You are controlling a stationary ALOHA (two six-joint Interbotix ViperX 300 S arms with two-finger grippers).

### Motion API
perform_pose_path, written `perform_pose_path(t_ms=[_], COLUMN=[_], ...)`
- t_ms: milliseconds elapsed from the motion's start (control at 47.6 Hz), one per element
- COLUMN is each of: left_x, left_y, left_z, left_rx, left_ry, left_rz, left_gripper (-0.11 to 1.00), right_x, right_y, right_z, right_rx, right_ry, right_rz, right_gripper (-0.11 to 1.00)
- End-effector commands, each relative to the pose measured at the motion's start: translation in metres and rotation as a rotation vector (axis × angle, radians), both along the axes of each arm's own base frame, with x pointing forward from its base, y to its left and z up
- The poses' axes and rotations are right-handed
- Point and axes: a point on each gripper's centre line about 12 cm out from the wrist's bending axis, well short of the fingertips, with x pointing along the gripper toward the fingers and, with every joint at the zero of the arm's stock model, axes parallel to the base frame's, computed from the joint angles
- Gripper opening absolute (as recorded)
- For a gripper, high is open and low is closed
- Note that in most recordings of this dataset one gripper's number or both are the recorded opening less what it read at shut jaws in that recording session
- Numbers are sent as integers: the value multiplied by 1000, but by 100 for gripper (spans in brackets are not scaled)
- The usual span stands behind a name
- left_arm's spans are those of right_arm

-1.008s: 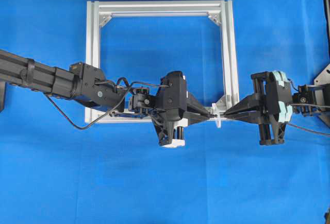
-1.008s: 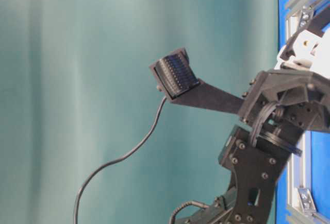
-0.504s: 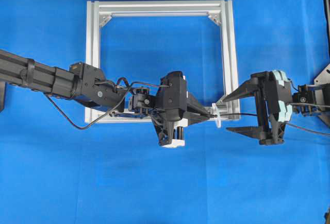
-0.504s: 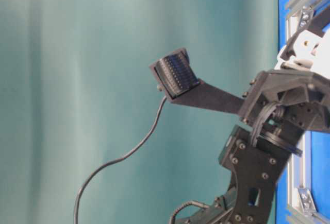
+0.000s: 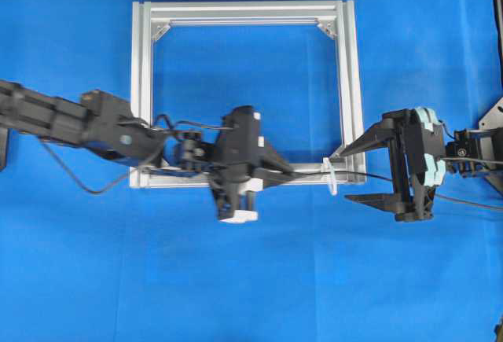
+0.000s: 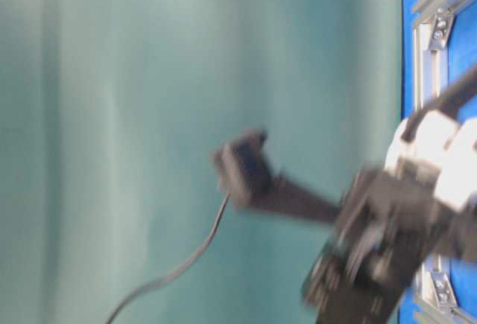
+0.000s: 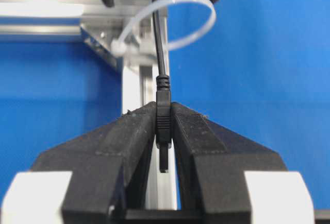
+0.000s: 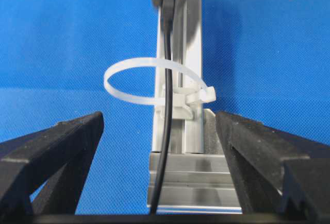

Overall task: Insert the wire through the string loop located on the right side.
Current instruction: 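Pull the cable leftward through the loop with the left gripper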

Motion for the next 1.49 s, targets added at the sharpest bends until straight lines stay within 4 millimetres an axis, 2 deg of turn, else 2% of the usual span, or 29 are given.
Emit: perform_pose_path(t_ms=[0, 126, 420, 609, 798, 966, 1469], left_x=[-15, -47, -126, -165, -195, -205, -204], left_y=[-4, -6, 0, 3, 8, 10, 9], left_z=[28, 33, 23, 18, 14, 11, 10], left_rx=[-5, -6, -9, -7, -3, -1, -2], left_ry=[-55, -47, -2, 22, 39, 49, 66], left_rz=[-14, -26, -36, -48, -48, -48, -49], left_gripper=[8, 8, 8, 8, 8, 8, 8], right_x=[5, 5, 4, 4, 4, 4, 4], right_y=[0, 1, 3, 3, 3, 3, 3], right_z=[6, 5, 5, 5, 5, 5, 4], right_rx=[4, 3, 2, 1, 1, -1, -2], right_ry=[-24, -21, -20, -18, -18, -14, -6], right_rz=[-3, 0, 7, 9, 9, 11, 12], right_gripper=[94, 94, 94, 94, 94, 94, 94])
